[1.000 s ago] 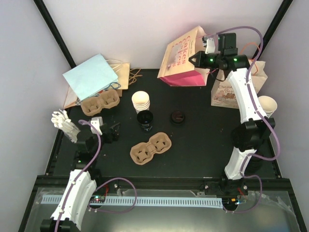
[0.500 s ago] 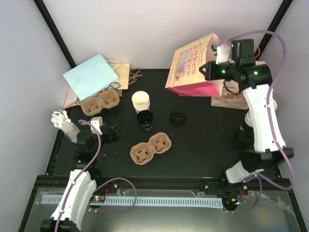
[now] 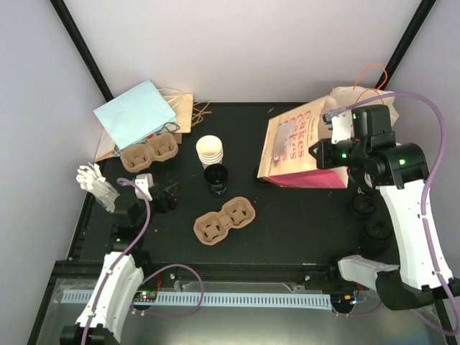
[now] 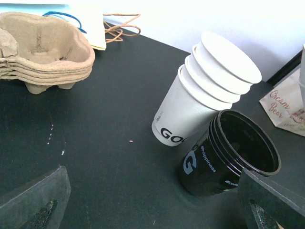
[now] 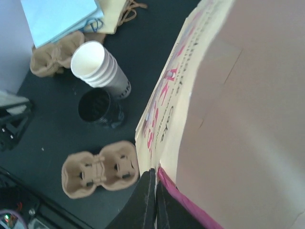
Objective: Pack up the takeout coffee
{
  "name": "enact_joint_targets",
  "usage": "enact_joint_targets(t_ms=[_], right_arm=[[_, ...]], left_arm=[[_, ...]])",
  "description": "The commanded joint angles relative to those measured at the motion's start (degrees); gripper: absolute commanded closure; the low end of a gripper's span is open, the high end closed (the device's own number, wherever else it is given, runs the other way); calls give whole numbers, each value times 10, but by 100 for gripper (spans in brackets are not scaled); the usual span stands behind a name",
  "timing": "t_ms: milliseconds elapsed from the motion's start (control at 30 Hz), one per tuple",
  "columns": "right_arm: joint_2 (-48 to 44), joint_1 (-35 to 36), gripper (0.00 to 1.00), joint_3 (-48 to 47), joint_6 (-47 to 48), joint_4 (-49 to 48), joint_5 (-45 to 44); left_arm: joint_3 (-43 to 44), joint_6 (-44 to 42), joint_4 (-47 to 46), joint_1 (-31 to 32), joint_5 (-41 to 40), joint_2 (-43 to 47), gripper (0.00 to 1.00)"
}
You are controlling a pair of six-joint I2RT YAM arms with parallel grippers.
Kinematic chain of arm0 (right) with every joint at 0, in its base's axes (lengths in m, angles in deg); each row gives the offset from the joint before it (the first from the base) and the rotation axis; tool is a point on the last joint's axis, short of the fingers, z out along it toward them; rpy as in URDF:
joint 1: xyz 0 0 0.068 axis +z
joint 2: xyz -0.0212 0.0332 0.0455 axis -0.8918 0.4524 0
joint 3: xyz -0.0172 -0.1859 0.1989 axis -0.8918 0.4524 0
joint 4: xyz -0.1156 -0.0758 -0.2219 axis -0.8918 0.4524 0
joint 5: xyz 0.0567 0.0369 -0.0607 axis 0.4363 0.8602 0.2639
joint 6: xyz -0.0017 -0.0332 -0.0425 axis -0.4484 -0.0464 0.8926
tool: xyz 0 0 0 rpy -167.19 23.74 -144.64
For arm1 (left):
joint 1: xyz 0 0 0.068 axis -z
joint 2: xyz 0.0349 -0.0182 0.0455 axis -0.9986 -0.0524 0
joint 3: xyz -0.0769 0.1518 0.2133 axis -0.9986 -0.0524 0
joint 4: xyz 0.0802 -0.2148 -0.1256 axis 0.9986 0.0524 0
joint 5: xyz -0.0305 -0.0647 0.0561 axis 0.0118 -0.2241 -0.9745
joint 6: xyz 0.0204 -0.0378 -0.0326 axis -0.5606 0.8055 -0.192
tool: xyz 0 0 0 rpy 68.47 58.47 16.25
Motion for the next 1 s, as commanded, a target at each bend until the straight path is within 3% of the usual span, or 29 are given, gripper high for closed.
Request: enact_joint_targets(t_ms=[0,267,467,600,633,833,967], right_arm=[[-21,41,99,3,-28,45,-80],[5,108,99,4,-94,134,-321],[38,123,99,33,-88,142,-278],[58,148,98,31,-92,144,-301],[64,149,95,30,-91,143,-303],[94,159,47,11,-87,140,-306],[101,169,37,-9,-78,126,-278]], left_arm=[[3,0,-13,1,0,-5,1],[3,0,-12,1,0,-5,1],[3,0,-10,0,2,-4,1],[3,0,-10,1,1,-3,1],[3,0,-9,1,1,-3,1],[2,0,-8,1,0,-1,1],[3,0,-8,1,-2,-1,1]])
